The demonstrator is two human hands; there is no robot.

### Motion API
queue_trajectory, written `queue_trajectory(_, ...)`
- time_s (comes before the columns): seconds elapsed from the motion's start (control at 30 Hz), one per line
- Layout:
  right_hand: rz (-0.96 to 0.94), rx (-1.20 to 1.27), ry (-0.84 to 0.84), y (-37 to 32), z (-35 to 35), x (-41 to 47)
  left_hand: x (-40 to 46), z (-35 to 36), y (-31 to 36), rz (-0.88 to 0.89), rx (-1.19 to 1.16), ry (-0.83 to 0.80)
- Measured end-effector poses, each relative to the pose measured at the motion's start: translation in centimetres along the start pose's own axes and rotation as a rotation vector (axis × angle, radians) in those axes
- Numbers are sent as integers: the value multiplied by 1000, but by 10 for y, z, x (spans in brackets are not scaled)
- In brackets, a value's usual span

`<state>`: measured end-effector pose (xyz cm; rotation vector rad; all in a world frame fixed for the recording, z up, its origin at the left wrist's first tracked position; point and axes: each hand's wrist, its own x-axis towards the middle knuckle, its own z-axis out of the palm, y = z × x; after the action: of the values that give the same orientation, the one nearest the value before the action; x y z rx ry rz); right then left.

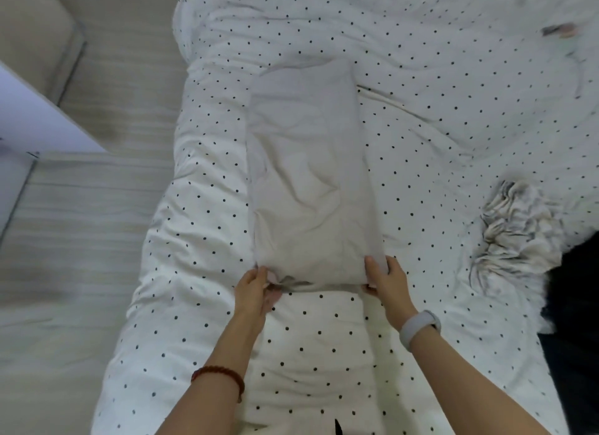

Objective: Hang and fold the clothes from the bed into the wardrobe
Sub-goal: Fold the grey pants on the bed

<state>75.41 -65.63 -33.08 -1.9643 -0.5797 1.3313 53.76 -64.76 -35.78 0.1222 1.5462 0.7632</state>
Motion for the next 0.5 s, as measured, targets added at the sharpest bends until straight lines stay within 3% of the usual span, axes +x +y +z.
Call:
queue_trajectory(0.1, -45, -8, 22, -17, -4, -8, -19, -6, 16, 118, -49, -71)
queue_trajectory(0.27, -147, 33, 63, -32, -11, -17, -45, -21, 29, 297, -53, -13)
queue_trajectory(0.4, -47, 27, 44, -6, -14, -27, -56, -36, 8, 181, -165, 42)
queue_trajectory(0.5, 47, -32, 3, 6, -19, -25, -50, -42, 6, 67, -206, -51)
